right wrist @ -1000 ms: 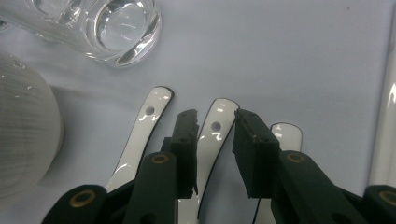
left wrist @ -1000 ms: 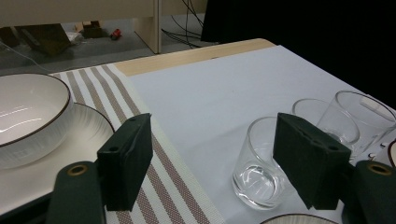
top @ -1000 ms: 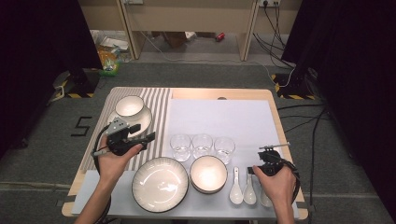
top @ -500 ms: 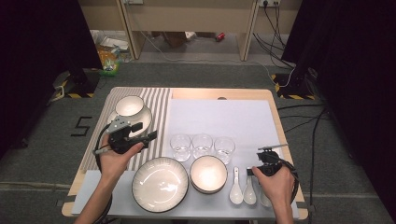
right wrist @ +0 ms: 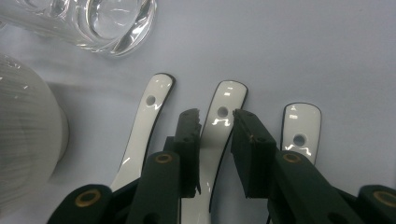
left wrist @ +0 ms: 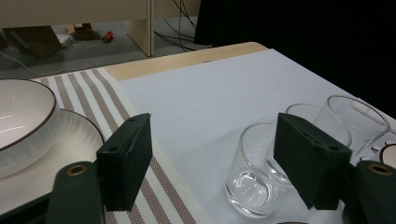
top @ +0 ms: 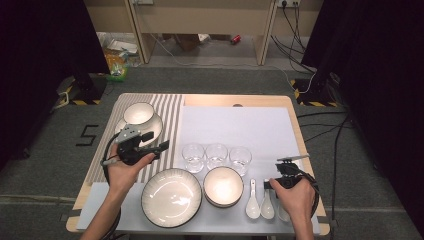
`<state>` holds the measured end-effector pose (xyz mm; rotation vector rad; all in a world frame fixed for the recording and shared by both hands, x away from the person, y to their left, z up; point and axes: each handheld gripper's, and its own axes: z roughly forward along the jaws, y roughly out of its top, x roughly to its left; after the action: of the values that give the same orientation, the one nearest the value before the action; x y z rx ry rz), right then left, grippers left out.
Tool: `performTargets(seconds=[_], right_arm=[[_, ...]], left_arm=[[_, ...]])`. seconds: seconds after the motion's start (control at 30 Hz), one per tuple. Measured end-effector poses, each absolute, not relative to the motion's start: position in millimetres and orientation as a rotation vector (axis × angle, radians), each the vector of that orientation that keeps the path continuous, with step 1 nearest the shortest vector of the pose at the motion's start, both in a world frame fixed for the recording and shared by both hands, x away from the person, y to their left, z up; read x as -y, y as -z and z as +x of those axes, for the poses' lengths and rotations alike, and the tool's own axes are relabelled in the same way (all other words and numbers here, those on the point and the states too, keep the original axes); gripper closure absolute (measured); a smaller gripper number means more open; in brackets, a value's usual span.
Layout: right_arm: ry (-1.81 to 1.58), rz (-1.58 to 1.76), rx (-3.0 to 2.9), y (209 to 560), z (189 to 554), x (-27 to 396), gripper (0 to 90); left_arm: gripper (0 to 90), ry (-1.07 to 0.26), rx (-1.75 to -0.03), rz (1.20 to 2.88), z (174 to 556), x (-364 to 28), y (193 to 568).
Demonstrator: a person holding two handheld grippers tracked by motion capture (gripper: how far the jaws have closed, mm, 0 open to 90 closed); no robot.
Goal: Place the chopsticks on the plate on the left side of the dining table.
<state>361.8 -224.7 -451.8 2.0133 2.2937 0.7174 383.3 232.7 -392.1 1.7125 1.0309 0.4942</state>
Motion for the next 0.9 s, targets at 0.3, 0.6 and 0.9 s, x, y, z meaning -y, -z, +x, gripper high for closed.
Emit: performTargets(seconds=[0.3,0.6,0.9], right_arm=[[-0.717,2.051,-2.285,450.8,361.1,225.4,73.8],[-0.706,2.062,-2.285,449.8,359.8,225.0,75.7],[-0.665,2.119,-2.254,448.5,356.9,221.8,76.7]], left_arm=[[27.4,-0.493,-1.028,1.713,383.5,-231.7,392.4],[27.5,-0.495,-1.031,1.714,383.5,-232.3,392.4],[27.4,-0.492,-1.03,1.714,383.6,-231.1,392.5]])
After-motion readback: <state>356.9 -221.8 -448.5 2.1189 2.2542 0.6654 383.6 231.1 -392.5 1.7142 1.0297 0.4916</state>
